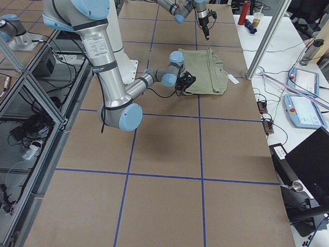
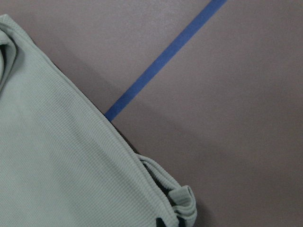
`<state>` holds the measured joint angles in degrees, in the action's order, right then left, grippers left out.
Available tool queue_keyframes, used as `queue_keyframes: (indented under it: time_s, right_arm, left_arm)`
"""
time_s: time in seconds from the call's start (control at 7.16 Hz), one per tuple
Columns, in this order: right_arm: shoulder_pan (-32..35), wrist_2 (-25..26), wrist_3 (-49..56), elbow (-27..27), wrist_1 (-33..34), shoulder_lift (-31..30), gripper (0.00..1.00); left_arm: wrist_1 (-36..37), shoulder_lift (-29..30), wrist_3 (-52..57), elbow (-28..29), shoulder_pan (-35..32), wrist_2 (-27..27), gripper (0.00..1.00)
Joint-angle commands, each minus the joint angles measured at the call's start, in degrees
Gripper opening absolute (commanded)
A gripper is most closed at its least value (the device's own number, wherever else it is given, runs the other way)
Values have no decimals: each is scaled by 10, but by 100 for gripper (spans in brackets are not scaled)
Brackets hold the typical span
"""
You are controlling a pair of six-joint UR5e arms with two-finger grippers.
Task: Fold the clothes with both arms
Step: 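Drag the shirt toward the robot with the right gripper while left gripper approaches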
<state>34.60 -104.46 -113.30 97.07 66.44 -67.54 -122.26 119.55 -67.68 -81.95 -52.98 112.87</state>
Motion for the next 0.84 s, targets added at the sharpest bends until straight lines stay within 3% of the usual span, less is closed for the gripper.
queue_keyframes:
  time_s: [0.0, 0.14, 0.42, 0.56, 0.7]
  right_arm:
    - [-29, 1, -12, 95, 6, -88, 0]
    - [-55, -4, -31, 142, 7, -126, 0]
    - [-122, -13, -48, 257, 11, -232, 0]
    - [-155, -15, -55, 288, 11, -275, 0]
    - [-186, -18, -74, 304, 11, -294, 0]
  left_arm:
    - [-1, 1, -2, -6, 2, 2, 47]
    - [-1, -1, -3, -23, 10, 5, 47]
    - [-5, -4, -2, -81, 29, 91, 47]
    - [-1, -5, -6, -125, 50, 113, 52]
    - [9, -23, -19, -163, 60, 115, 63]
